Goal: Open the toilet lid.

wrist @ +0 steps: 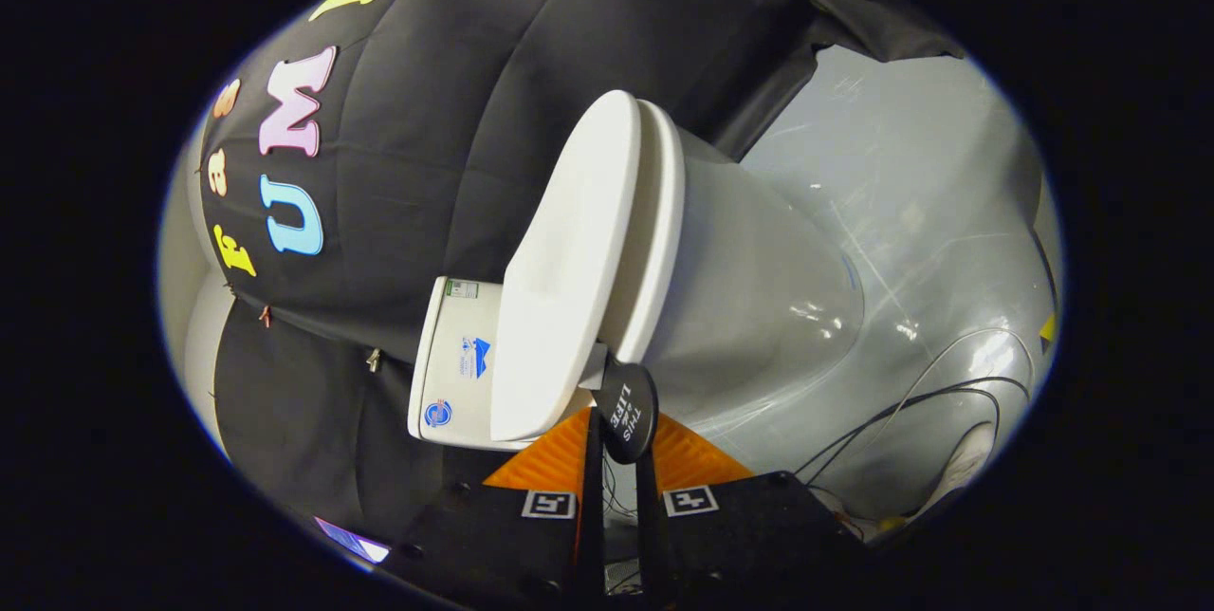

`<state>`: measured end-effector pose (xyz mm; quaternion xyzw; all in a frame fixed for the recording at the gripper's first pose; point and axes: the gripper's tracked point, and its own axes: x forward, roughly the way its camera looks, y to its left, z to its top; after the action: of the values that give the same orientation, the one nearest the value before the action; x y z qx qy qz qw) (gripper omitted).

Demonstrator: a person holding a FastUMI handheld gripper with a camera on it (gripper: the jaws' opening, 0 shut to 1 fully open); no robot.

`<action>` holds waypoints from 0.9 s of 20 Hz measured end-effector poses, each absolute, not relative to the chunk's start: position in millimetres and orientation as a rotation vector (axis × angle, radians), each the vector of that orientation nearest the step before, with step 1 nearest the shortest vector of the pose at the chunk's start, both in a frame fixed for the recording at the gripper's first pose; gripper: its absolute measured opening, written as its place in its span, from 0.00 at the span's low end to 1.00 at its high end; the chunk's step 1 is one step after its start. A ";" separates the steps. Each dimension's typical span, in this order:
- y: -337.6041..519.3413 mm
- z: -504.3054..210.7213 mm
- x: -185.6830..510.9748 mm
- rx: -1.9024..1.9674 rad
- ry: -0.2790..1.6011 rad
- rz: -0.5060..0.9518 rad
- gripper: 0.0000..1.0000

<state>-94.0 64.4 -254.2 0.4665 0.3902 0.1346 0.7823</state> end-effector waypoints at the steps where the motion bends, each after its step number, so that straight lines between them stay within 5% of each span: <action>1: 64.0 -251.8 -96.0 1.004 0.840 0.293 0.20; 4: 64.7 -249.6 -95.8 1.021 0.848 0.298 0.19; 6: 73.6 -257.7 -83.6 1.014 0.843 0.300 0.06; 18: 66.7 -246.1 -95.6 1.006 0.838 0.293 0.05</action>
<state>-95.6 66.7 -246.1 0.4660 0.3882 0.1358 0.7833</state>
